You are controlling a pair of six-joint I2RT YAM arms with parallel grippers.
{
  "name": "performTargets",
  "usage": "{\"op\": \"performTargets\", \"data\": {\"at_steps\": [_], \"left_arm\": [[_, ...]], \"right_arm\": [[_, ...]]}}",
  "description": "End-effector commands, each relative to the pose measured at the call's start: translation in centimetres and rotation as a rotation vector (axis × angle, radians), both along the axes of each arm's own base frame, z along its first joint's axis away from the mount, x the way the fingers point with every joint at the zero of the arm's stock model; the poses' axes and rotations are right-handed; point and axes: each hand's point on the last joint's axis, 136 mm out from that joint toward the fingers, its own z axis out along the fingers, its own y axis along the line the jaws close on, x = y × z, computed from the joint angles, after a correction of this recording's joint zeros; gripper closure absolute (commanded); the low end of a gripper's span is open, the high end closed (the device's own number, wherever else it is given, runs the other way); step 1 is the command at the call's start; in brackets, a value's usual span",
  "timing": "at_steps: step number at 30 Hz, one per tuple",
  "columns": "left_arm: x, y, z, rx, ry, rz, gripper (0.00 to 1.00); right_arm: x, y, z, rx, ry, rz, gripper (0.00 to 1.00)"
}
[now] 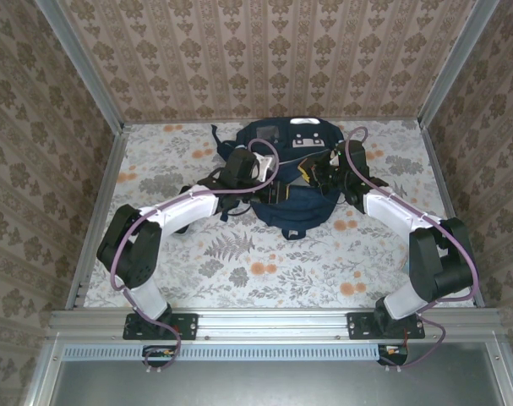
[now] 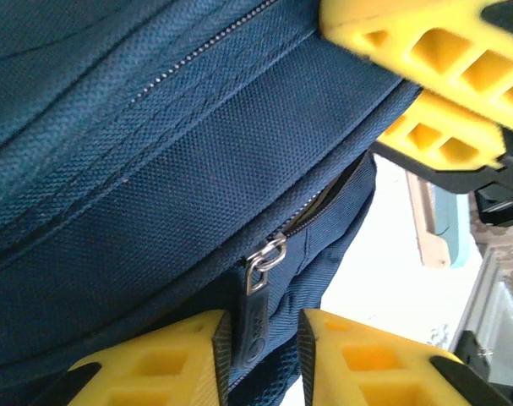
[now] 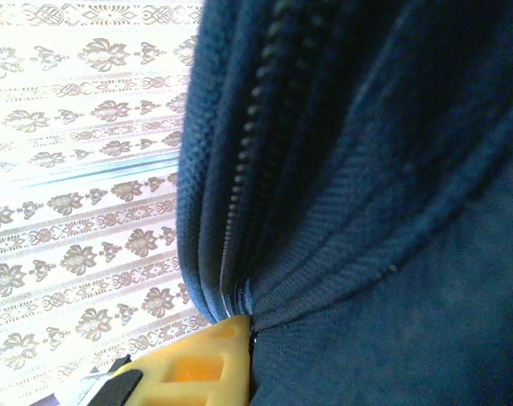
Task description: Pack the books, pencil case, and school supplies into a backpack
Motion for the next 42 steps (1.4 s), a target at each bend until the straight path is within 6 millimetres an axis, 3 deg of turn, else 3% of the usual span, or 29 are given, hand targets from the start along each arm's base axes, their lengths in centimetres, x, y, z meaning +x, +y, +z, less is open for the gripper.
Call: {"op": "performTargets", "data": {"at_steps": [1, 10, 21, 25, 33, 40, 42], "left_arm": [[0.3, 0.0, -0.5, 0.072, -0.031, -0.002, 0.74], [0.2, -0.8, -1.1, 0.104, -0.025, 0.011, 0.71], [0.6, 0.7, -1.2, 0.168, -0.055, 0.057, 1.0], [0.5, 2.4, -1.7, 0.204, -0.048, 0.076, 1.0], [0.4, 7.7, -3.6, 0.264, -0.006, 0.171, 1.0], [1.8, 10.5, -3.4, 0.296, -0.002, 0.264, 0.99], [2.1, 11.3, -3.2, 0.301, 0.005, 0.288, 0.84]], "right_arm": [[-0.3, 1.3, 2.2, 0.032, -0.061, 0.058, 0.87], [-0.4, 1.6, 2.2, 0.032, -0.061, 0.063, 0.87], [-0.8, 0.5, 2.0, -0.036, -0.059, 0.035, 0.88], [-0.9, -0.5, 1.8, -0.077, -0.053, 0.0, 0.89], [-1.3, -2.0, 1.4, -0.123, -0.05, -0.056, 0.94], [-1.3, -0.1, 0.8, -0.098, -0.046, 0.028, 0.94], [-1.4, 0.9, 0.4, -0.093, -0.039, 0.06, 0.94]]}}
